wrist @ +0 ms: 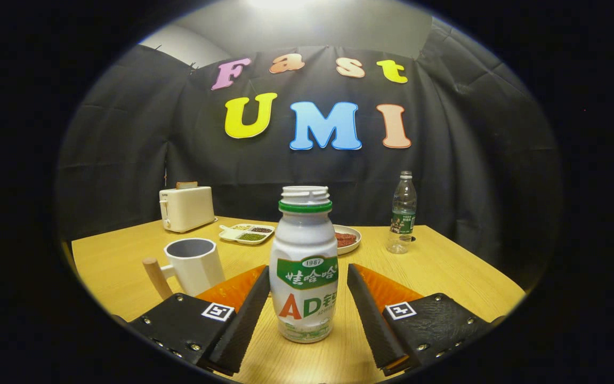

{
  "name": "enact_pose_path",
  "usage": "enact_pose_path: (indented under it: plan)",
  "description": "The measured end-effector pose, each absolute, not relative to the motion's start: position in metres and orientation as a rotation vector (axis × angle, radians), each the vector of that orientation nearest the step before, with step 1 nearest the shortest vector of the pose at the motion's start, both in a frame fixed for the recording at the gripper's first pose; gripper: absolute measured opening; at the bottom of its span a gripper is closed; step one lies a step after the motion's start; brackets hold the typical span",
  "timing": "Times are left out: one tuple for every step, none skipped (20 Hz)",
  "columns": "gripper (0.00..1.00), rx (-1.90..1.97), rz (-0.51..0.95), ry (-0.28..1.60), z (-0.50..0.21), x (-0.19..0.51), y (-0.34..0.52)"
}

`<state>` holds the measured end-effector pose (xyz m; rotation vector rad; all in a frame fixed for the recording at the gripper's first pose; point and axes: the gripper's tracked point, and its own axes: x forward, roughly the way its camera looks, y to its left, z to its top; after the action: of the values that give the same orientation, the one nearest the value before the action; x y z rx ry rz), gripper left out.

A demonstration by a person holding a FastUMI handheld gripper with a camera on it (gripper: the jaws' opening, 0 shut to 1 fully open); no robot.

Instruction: Take the bottle from table, then pour the juice into the cup, finally place the bottle on the coaster

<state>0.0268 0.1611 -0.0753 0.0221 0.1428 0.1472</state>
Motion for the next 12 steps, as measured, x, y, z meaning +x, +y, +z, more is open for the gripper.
enact_pose_path:
  plan:
    - [0.88, 0.029, 0.146, 0.150, -0.079, 0.031, 0.162]
    - [0.88, 0.031, 0.142, 0.159, -0.081, 0.034, 0.163]
    - [0.88, 0.035, 0.149, 0.164, -0.084, 0.037, 0.165]
    - [0.80, 0.034, 0.140, 0.163, -0.082, 0.038, 0.166]
    - [0.76, 0.019, 0.139, 0.172, -0.083, 0.038, 0.165]
    - [0.73, 0.002, 0.133, 0.176, -0.084, 0.040, 0.165]
    - [0.73, -0.024, 0.110, 0.188, -0.083, 0.041, 0.161]
    - [0.70, -0.059, 0.108, 0.194, -0.081, 0.040, 0.161]
    - [0.70, -0.103, 0.108, 0.199, -0.081, 0.040, 0.163]
    - [0.70, -0.153, 0.099, 0.200, -0.078, 0.041, 0.163]
    - [0.70, -0.206, 0.088, 0.198, -0.076, 0.041, 0.161]
    - [0.70, -0.259, 0.075, 0.194, -0.072, 0.043, 0.160]
